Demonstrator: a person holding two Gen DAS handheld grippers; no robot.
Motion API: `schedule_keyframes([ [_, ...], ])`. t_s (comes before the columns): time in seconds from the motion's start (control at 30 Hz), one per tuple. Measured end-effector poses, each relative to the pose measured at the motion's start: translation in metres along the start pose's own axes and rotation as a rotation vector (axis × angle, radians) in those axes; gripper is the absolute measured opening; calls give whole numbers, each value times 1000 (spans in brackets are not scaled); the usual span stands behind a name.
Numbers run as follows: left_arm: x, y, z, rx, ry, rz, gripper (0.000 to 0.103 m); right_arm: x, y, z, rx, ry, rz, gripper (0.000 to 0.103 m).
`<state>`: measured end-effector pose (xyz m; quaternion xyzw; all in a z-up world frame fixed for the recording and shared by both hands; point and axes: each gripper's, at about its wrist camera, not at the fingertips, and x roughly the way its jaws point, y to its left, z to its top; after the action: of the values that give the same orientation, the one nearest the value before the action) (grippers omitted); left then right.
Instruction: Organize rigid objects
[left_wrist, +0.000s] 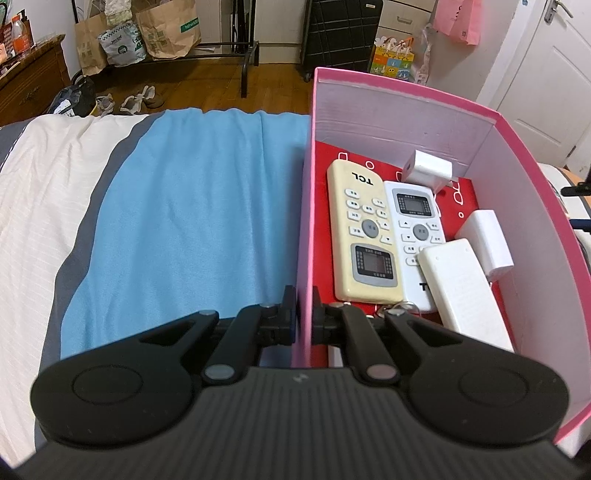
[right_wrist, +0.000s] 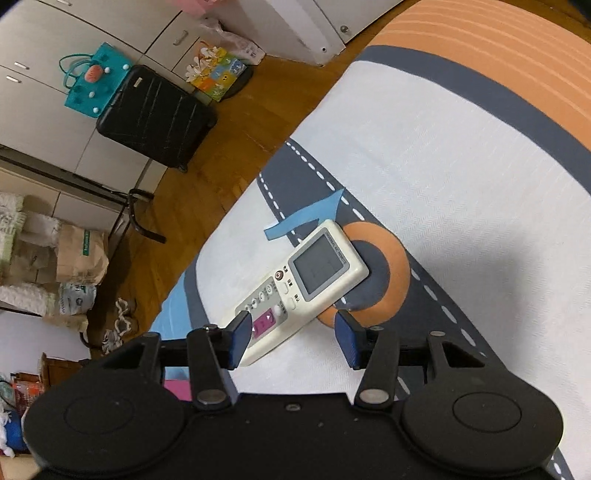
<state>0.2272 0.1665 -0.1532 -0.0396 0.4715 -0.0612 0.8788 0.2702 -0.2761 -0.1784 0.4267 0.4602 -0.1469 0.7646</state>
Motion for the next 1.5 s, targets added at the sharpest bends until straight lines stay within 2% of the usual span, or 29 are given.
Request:
schedule_keyframes([
  [0.17,1,1,0,-11,-2,-2,5,13,-3,3,73,16,26,58],
  [0.3,1,2,-1,-15,-2,-4,5,25,-5,4,91,-23,24,63],
  [0.43,1,2,-1,-13,-1,-4,5,30,-5,2,84,-85,63,71],
  [0.57,1,3,-1,-11,-1,-3,5,35,-1,-4,35,-158,64,73],
  [0.67,1,3,-1,-11,-1,-3,5,38,13,-9,-66,-200,6,73],
  [0.73,1,3,-1,-11,-1,-2,5,37,25,-17,-189,-226,-69,53],
  [0.77,1,3,-1,-11,1,-2,5,35,27,-19,-245,-244,-58,50],
  [0.83,1,2,-1,-6,-1,0,5,26,25,-20,-273,-258,-24,33],
  [0.9,2,2,-1,-7,0,0,5,15,22,-20,-264,-257,-17,30],
  [0.97,2,2,-1,-7,0,0,5,1,26,-20,-310,-261,-8,26],
  [1.0,2,2,-1,-6,0,0,5,-7,28,-19,-321,-257,9,18],
  [1.07,2,2,-1,-5,0,0,5,-20,32,-18,-322,-230,50,15],
  [1.1,2,2,-1,-6,0,0,5,-25,35,-17,-334,-223,58,2],
  [1.17,2,2,-1,-6,-1,1,5,-33,46,-20,-362,-211,74,2],
  [1.27,2,2,-1,-6,-1,0,5,-31,51,-25,-366,-123,101,2],
  [1.37,2,2,-1,-8,0,-1,5,-16,58,-35,-438,-84,68,10],
  [1.4,1,1,-1,-6,-1,-1,5,-10,62,-39,-475,-76,39,19],
  [1.43,2,1,-1,-6,-1,0,5,-3,67,-47,-533,-74,-6,43],
  [1.5,1,2,-1,-6,-1,-1,5,6,75,-58,-619,-94,-75,60],
])
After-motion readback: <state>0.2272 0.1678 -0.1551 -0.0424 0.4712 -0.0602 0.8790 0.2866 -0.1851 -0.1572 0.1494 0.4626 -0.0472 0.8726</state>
